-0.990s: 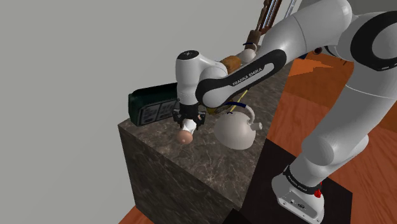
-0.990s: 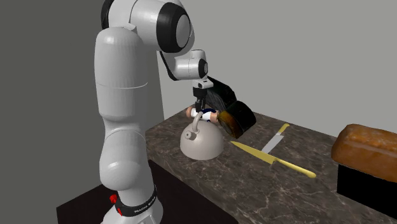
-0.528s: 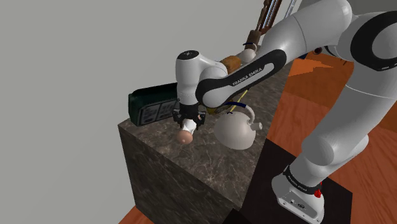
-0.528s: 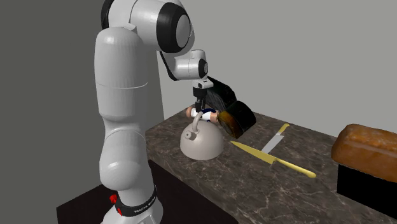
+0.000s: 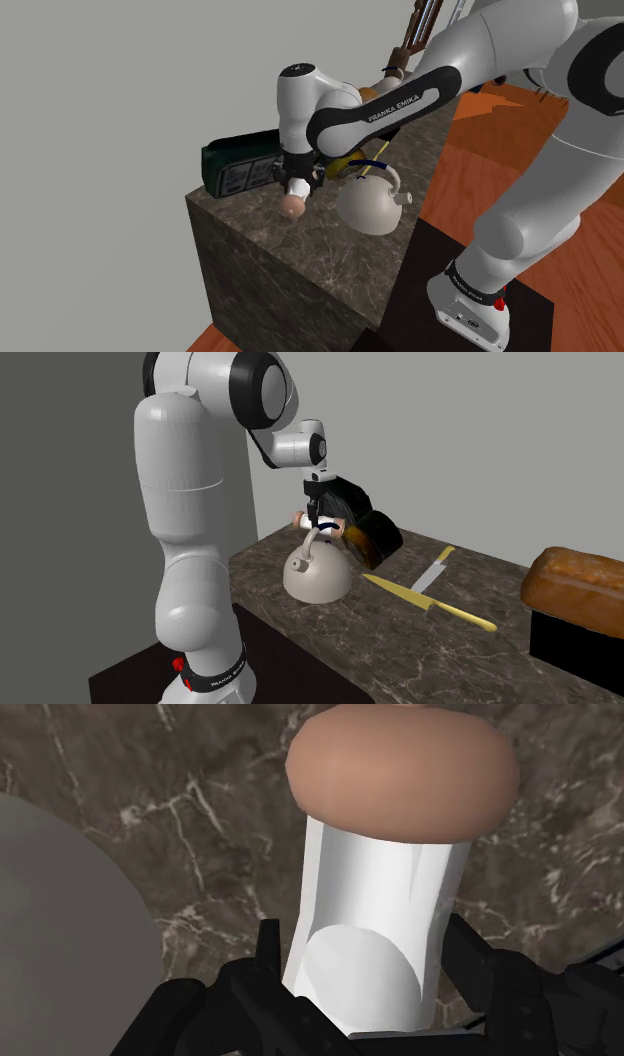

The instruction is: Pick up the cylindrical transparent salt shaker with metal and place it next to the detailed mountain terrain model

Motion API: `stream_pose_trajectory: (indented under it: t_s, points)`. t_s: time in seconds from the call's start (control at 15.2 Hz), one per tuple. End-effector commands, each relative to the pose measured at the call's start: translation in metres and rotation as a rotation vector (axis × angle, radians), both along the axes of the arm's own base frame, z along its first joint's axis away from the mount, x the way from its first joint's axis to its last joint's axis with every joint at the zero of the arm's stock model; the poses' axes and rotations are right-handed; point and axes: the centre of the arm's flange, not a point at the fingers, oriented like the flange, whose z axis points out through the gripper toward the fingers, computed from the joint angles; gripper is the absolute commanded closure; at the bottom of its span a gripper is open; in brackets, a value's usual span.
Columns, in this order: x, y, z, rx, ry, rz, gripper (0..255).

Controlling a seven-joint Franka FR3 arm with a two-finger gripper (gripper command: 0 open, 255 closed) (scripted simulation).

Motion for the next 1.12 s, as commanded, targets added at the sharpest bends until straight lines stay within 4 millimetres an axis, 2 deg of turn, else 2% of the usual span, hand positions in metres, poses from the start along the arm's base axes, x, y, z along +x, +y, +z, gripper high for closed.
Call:
stream_pose_trajectory:
  t_s: [0.0, 1.06]
  points:
    - [-0.001, 0.001, 0.011, 0.0, -0.001, 0.0, 255]
    - [-0.001, 0.001, 0.096, 0.0, -0.001, 0.0, 255]
